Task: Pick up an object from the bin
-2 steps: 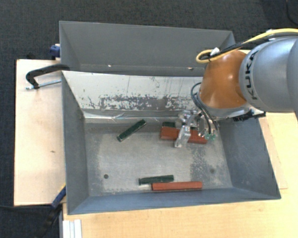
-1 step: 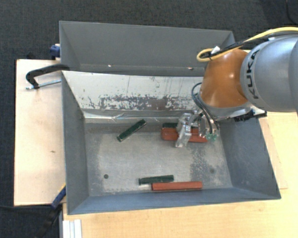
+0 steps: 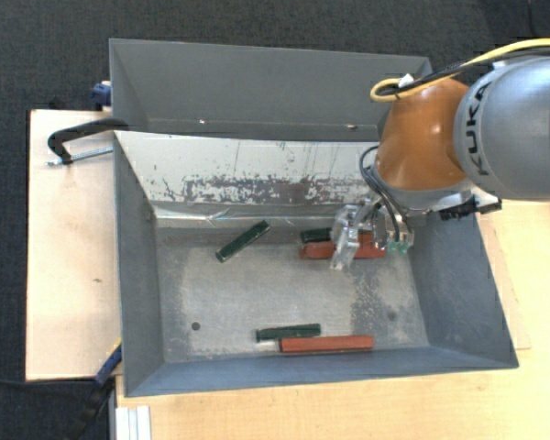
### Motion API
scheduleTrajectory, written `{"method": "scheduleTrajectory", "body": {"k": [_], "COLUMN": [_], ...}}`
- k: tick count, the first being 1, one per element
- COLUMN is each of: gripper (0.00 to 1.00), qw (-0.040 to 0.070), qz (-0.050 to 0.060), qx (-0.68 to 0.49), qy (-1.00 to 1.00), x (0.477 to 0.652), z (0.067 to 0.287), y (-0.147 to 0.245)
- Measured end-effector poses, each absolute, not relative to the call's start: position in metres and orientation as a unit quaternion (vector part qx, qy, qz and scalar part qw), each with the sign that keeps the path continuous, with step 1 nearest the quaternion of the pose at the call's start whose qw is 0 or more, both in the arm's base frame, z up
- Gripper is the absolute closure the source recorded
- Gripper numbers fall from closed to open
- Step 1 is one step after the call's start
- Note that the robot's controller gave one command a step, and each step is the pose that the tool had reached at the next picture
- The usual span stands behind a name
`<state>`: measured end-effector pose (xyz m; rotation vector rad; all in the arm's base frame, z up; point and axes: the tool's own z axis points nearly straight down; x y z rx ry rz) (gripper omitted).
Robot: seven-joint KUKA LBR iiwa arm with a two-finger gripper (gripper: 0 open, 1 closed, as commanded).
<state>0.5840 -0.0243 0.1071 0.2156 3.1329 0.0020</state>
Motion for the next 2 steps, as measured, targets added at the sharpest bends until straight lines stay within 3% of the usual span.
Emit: {"method": "scheduleTrajectory", "body": {"k": [2], "gripper": [1.00], "qw": [0.003], "qz": [0.001], "qx": [0.069], "qy": [0.998], "x": [0.586], "z": [0.150], "y": [-0.024]}}
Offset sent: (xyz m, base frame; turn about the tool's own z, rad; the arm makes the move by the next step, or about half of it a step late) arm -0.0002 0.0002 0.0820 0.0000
